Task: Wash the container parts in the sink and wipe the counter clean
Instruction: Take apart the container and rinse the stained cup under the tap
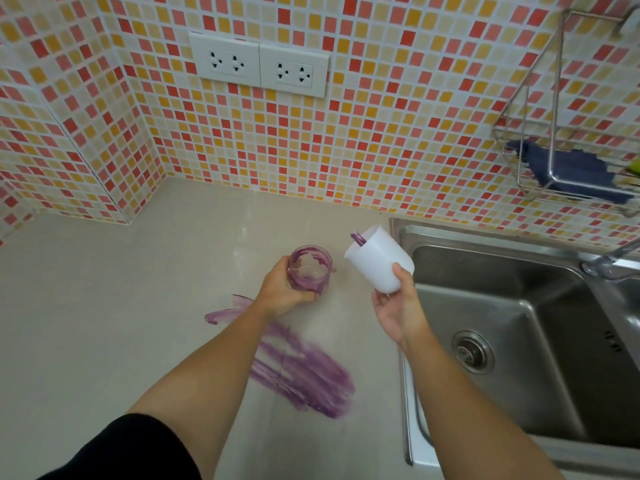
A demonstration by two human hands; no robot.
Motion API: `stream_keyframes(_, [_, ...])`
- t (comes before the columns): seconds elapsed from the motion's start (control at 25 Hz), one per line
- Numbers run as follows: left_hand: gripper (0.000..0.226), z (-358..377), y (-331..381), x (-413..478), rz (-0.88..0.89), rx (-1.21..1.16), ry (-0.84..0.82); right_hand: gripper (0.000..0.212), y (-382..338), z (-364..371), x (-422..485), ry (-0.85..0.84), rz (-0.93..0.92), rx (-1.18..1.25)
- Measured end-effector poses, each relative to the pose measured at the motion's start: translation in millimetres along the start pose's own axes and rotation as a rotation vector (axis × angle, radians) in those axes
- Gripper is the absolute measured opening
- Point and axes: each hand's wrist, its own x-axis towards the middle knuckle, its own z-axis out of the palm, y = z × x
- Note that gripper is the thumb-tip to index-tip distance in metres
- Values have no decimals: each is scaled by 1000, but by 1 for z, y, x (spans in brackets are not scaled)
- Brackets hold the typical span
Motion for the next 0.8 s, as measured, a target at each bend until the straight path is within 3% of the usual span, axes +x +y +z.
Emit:
stream_keyframes(0.2, [74, -15, 7, 1, 7, 44, 19, 94, 27, -20, 8, -15, -15, -154])
stream_keyframes(0.36, [77, -25, 6, 1, 1, 82, 32, 89, 37, -25, 6, 32, -120, -596])
stream_keyframes(0.48, [74, -29, 6, 1, 3, 96, 36, 79, 40, -26, 2, 14, -207, -792])
stream_keyframes(0.8, [72, -38, 18, 3, 75, 71, 28, 87, 51, -32, -4, 72, -333, -897])
